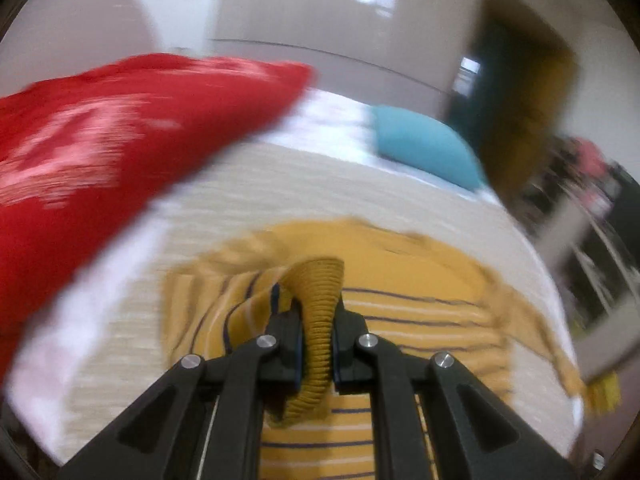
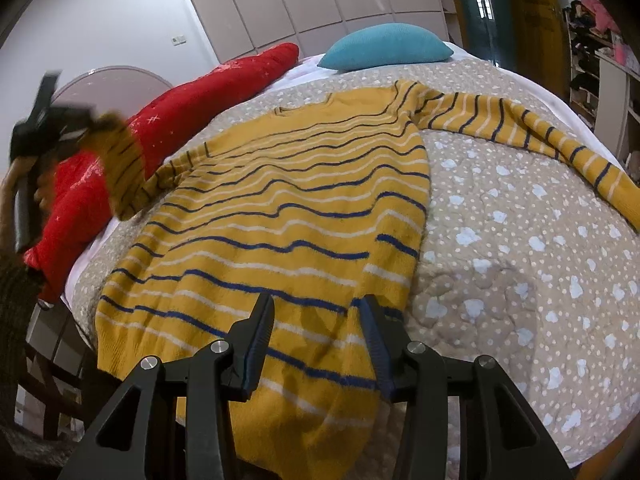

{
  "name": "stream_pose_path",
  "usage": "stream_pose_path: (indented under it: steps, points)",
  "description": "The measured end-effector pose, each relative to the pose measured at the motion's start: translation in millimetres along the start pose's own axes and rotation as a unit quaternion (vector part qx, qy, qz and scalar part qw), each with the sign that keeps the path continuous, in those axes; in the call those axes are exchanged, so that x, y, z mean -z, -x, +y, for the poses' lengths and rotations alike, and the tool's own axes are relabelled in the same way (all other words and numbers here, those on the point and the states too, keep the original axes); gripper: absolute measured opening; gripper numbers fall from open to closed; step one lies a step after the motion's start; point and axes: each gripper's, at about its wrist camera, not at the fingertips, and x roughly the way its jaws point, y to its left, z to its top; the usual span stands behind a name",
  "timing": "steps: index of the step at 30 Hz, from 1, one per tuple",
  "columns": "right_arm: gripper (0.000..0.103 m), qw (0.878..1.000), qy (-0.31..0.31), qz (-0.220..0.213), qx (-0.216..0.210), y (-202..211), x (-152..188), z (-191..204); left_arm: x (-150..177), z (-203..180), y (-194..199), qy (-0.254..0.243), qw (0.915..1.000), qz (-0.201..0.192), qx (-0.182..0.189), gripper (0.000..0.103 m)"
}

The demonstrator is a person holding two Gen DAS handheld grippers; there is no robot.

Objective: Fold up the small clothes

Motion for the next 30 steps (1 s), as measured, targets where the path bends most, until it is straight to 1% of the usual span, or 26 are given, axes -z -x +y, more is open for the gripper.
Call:
stream_pose_path:
  steps: [2,3,4,5,6,7,9,10,13,15,17,18,19,20,22,24,25,27,30]
  points:
    - [0.049,1.0,-0.01,-0.001,-0.002,2,1,-7,4,-37,-19,-0.036,0.9979,0.026,0.048,0.014]
    - [0.049,1.0,-0.016,-0.001,-0.002,3,1,-11,10,-51,-25,-0.046,0.9963,0.037,0.063,0.022]
    - [0.049,1.0,-0.022,-0.001,-0.003,5,2,-15,17,-63,-28,-0.049,0.9944,0.046,0.081,0.032]
    - [0.049,1.0,-0.027,-0.002,-0.005,7,2,-18,21,-65,-29,-0.049,0.9933,0.048,0.094,0.038]
    - [0.049,1.0,-0.029,-0.005,-0.005,10,2,-21,26,-67,-27,-0.048,0.9922,0.048,0.104,0.052]
    - [0.049,1.0,-0.029,-0.009,-0.003,12,1,-23,30,-68,-24,-0.046,0.9924,0.045,0.105,0.062]
    - [0.049,1.0,-0.028,-0.012,-0.002,15,0,-24,38,-58,-18,-0.036,0.9945,0.031,0.093,0.068]
    - [0.049,1.0,-0.027,-0.012,-0.004,15,-2,-24,41,-48,-15,-0.029,0.9961,0.024,0.08,0.071]
    - [0.049,1.0,-0.018,-0.011,-0.008,9,-10,-21,55,-8,-14,-0.001,0.9998,0.007,0.017,0.072]
    - [0.049,1.0,-0.007,-0.008,-0.016,3,-19,-14,68,15,-20,0.014,0.9997,0.008,-0.017,0.072]
    - [0.049,0.999,0.002,-0.005,-0.032,-6,-32,-4,83,35,-30,0.04,0.9985,0.022,-0.029,0.072]
    - [0.05,0.999,0.003,-0.004,-0.039,-11,-40,1,92,43,-38,0.055,0.9976,0.033,-0.026,0.072]
    - [0.054,0.999,0.003,-0.004,-0.048,-18,-50,4,98,49,-44,0.064,0.9969,0.039,-0.022,0.072]
    - [0.054,0.998,0.001,-0.004,-0.06,-28,-65,9,106,52,-50,0.071,0.9963,0.045,-0.018,0.072]
    - [0.054,0.998,-0.003,-0.003,-0.07,-45,-85,16,124,57,-58,0.073,0.9959,0.05,-0.019,0.072]
    - [0.055,0.997,-0.012,0.011,-0.081,-73,-110,24,133,58,-64,0.06,0.9969,0.037,-0.035,0.072]
    - [0.055,0.996,-0.02,0.024,-0.084,-93,-123,28,136,59,-63,0.06,0.9973,0.031,-0.03,0.072]
    - [0.055,0.995,-0.028,0.044,-0.082,-123,-138,33,139,67,-58,0.077,0.9969,0.015,-0.002,0.075]
    - [0.055,0.994,-0.031,0.083,-0.063,-173,-151,42,143,84,-55,0.11,0.9932,0.009,0.037,0.075]
